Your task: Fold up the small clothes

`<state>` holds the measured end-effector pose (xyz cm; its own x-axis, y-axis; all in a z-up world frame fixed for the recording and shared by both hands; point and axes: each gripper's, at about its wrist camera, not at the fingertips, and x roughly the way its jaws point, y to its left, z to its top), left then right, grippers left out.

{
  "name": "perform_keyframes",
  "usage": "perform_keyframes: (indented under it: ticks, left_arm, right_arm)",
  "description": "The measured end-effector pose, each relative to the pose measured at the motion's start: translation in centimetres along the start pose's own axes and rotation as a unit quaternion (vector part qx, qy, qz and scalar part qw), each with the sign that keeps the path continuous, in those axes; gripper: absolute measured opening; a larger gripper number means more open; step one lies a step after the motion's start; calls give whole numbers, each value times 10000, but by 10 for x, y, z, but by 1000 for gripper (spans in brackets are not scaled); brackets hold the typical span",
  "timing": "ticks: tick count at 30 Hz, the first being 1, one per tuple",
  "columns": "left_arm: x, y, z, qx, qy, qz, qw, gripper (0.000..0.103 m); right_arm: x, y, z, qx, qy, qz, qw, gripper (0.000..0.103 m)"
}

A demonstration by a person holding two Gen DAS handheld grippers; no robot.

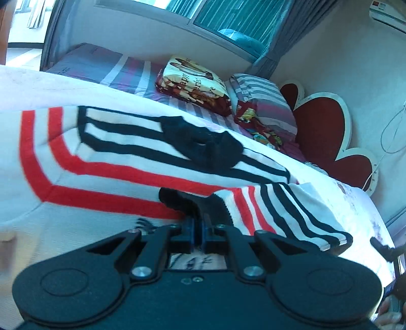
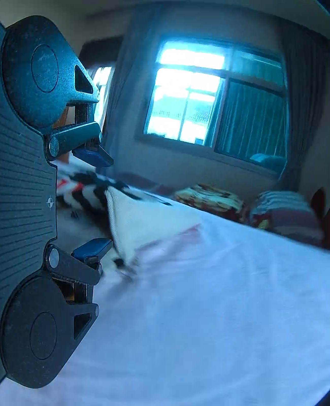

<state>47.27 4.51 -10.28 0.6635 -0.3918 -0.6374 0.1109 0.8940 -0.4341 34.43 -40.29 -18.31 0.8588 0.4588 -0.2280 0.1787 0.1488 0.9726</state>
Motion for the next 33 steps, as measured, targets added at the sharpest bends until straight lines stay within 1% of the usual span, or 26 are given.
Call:
perform_keyframes:
  ticks: [2,5,7,8,11,12,14,16,17,18,22,28,29,30,31,32,33]
  left_arm:
    - [-2,3,-2,-53,26,-28,10000,4]
    - [-5,9,-6,-112,61,-37,9999,4]
    - [-3,11,-5,-162,73,-36,9998,4]
    - [-3,12,-5,-182,71,-42,9998,4]
    - [0,13,-3,-169,33,-24,9998,4]
    - [0,13,-2,-166,12,-15,9999,4]
    - [-1,15,-1,-150,-9,-8,9999,4]
    - [-3,16,-1,-106,-39,18,9999,4]
    - [-3,17,-1,-81,-66,56,9999,4]
    - [-3,18,-1,-81,-80,76,9999,4]
    - [-4,28,5,-158,-134,143,9997,4]
    - [0,33,11,-33,-19,229,9997,4]
    - [1,34,9,-17,-4,246,9997,4]
    - [1,34,8,-21,-11,257,9997,4]
    - [0,35,7,-38,-52,260,9996,4]
    - [-3,34,6,-42,-106,270,9996,4]
    - [-7,32,6,-36,-181,261,9995,4]
  right_arm:
    - [7,-6,4,368,79,160,9992,62]
    - [16,-9,14,582,35,292,9979,62]
    - [19,-10,24,634,-93,193,9978,62]
    - [19,-10,29,617,-163,161,9978,62]
    - [17,-9,38,410,-317,-123,9986,62]
    - [18,-8,39,323,-325,-230,9987,60]
    - [17,-4,39,79,-258,-447,9986,51]
    - [17,-3,36,-56,-204,-545,9983,47]
    - [18,-1,35,-150,-185,-613,9978,41]
    - [19,0,34,-259,-154,-698,9971,39]
    - [24,3,23,-312,-65,-648,9974,40]
    - [28,-11,22,33,-80,-503,9987,39]
    - [30,-12,23,11,-85,-526,9986,36]
    - [32,-10,24,-85,-92,-636,9979,17]
    - [34,-8,24,-231,-67,-827,9963,8]
    - [33,-4,22,-402,-34,-947,9947,7]
    - [30,0,19,-573,-35,-847,9947,6]
